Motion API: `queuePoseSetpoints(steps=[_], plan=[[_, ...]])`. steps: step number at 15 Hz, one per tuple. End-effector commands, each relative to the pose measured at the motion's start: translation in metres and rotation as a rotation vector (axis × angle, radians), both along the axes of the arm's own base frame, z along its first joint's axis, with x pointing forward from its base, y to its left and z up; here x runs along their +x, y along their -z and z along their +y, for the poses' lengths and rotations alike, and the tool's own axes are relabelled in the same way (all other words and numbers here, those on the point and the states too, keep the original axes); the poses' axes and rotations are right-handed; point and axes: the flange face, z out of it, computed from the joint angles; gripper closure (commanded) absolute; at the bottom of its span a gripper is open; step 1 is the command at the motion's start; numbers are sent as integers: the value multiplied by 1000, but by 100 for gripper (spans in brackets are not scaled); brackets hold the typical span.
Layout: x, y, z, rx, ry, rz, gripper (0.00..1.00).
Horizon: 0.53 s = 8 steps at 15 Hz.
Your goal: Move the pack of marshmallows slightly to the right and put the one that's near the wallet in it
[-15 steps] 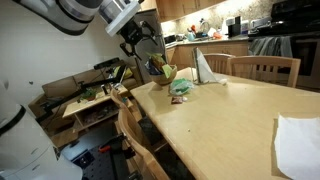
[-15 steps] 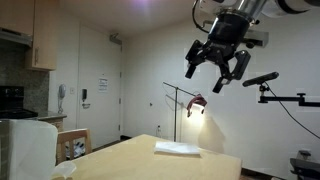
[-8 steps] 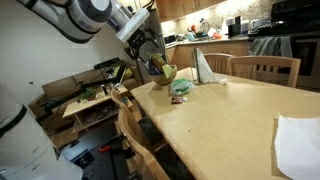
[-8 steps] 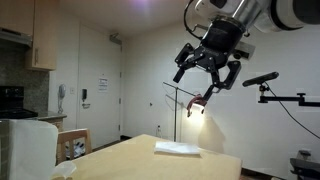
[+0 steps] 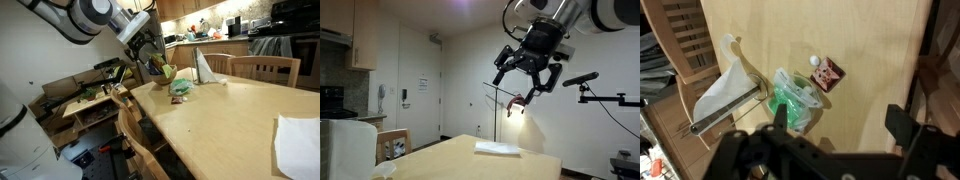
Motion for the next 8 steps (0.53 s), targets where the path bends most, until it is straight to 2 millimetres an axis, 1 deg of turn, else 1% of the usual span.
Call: queuePoseSetpoints(steps=[1, 3, 5, 8], plan=[[8, 17, 14, 14, -88, 0, 0], [10, 30, 27, 13, -151, 14, 0], [10, 38, 42, 20, -210, 18, 0], [13, 40, 63, -12, -321, 25, 0]])
